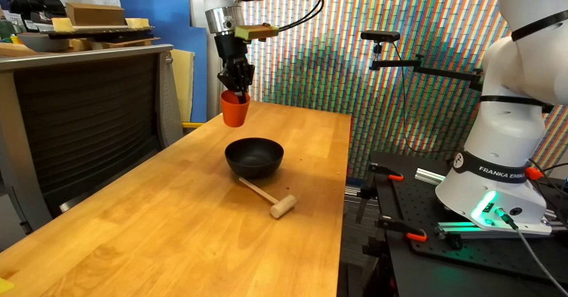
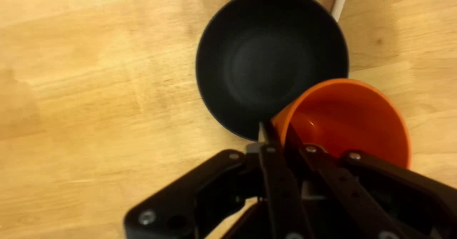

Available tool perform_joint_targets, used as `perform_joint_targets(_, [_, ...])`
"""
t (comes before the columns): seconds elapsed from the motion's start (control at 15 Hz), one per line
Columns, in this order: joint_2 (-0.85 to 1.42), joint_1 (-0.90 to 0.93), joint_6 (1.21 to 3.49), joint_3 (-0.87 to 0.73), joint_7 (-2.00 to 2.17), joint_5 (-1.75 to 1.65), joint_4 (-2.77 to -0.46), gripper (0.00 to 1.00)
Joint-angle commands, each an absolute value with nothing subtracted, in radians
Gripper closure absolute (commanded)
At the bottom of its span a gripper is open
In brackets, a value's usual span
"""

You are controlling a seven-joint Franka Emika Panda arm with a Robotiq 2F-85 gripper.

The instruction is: Put the orange cup in the black bowl

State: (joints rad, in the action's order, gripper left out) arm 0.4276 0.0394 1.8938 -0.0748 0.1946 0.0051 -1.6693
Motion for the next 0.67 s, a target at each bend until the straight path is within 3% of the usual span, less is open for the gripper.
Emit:
perform_joint_targets(0.0, [0.447, 0.007, 1.900, -0.074, 0.230, 0.021, -1.707, 0.95])
perform_joint_targets(0.6, [0.647, 0.010, 1.912, -0.043, 0.225, 0.050, -1.676, 0.95])
